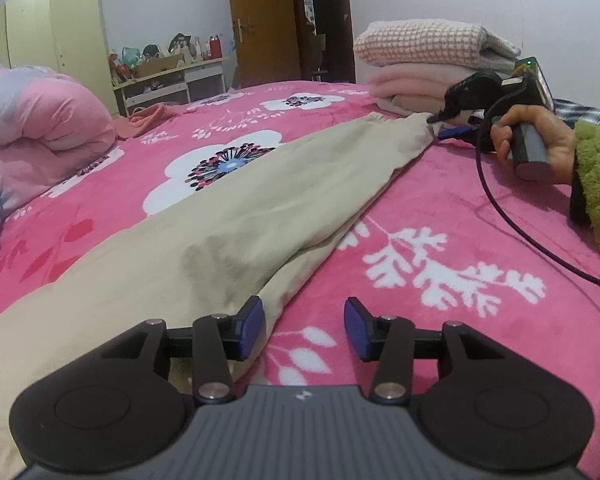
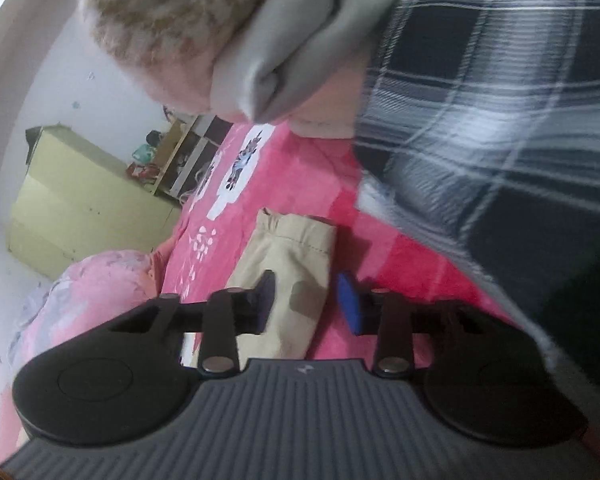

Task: Fold clothes

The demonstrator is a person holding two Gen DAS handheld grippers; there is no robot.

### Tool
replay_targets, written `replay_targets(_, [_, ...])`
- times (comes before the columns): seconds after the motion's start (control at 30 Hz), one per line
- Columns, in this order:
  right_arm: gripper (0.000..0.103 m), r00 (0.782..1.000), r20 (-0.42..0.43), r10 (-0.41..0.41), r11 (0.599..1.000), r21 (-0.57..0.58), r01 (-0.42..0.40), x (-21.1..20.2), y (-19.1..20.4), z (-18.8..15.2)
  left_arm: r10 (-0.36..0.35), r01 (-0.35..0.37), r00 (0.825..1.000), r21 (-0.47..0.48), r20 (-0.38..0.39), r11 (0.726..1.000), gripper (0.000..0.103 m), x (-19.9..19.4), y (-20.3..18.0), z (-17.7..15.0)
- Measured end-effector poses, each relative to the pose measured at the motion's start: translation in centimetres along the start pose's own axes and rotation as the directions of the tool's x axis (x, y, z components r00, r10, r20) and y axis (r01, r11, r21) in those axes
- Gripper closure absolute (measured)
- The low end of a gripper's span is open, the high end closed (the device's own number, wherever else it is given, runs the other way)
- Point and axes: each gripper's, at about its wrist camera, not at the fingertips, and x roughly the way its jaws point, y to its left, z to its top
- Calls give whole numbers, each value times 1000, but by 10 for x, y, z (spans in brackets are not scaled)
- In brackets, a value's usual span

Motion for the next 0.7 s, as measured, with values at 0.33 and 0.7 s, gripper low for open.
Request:
replay_targets(0.33, [101,998,53,-33,995,-94,38,-6,24,1,-20,21,999,-33,26,999,56,6,6,0])
replay_targets(0.7, [64,985,63,-163,980,-108,170,6,29,7,-50,54,998,-84,42,995,54,11,15,-4])
